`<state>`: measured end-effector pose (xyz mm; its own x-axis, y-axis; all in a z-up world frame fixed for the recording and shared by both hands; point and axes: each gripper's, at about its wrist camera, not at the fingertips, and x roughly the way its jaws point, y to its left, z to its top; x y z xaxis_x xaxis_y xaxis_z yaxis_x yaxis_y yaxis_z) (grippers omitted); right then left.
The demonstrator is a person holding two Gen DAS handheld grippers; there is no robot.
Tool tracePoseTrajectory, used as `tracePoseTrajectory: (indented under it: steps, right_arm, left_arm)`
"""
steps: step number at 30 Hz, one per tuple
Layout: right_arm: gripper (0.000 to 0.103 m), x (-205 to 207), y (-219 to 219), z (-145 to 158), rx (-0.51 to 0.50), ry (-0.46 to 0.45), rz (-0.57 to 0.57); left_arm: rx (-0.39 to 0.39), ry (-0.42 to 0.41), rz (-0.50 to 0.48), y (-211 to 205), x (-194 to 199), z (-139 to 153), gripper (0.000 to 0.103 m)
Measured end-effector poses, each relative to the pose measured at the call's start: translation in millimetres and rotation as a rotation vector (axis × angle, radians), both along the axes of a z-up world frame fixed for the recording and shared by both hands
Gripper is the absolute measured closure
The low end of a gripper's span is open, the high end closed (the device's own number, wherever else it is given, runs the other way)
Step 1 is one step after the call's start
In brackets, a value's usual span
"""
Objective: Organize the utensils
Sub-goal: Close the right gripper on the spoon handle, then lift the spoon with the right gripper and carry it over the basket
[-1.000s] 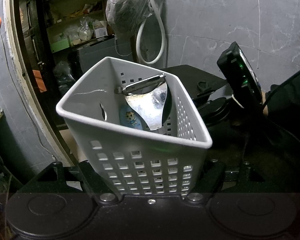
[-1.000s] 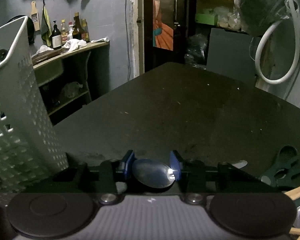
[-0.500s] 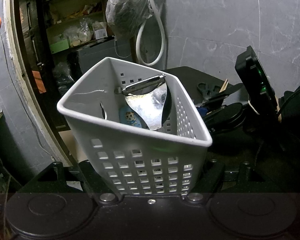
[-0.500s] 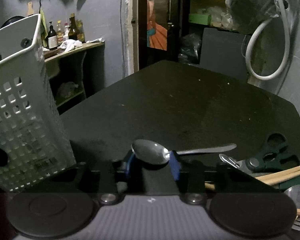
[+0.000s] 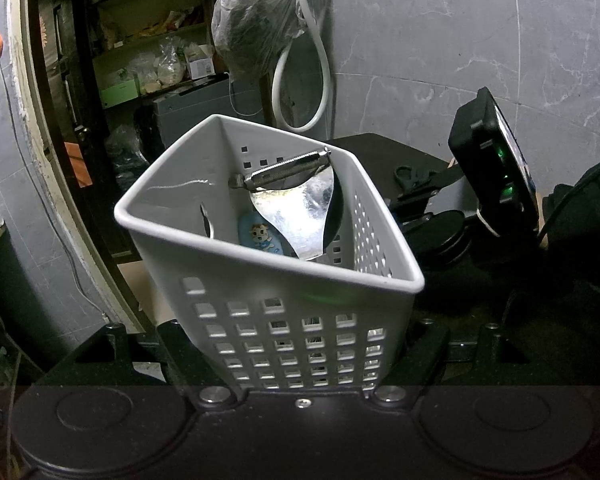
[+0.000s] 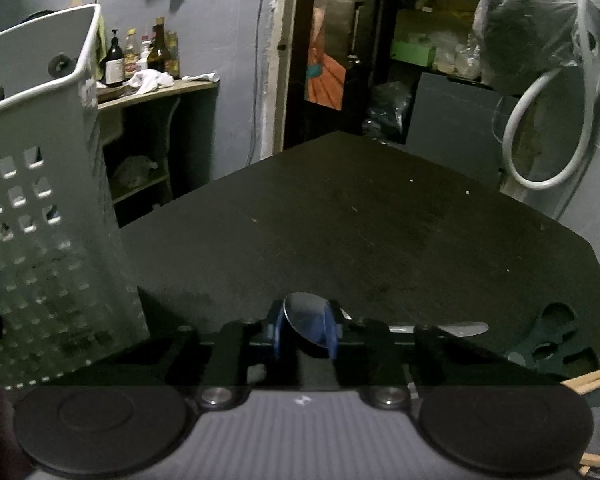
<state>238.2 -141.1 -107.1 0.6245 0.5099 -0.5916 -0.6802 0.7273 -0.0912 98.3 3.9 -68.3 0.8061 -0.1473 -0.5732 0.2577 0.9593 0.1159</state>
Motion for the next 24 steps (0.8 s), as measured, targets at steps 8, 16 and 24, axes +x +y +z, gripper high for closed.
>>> tracePoseTrajectory:
  steps: [8, 16, 24]
  right_arm:
    - [0.097, -1, -11, 15, 0.068, -0.015, -0.108]
    - [0.102, -4, -37, 53, 0.258, 0.026, -0.251]
    - [0.103, 8, -85, 76, 0.563, 0.212, -0.43]
  left_arm:
    - [0.0, -0.002, 0.0, 0, 0, 0, 0.025]
    - [0.001, -0.009, -0.004, 3, -4, 1, 0.025]
    - [0.001, -0.022, -0.011, 4, -9, -1, 0.025]
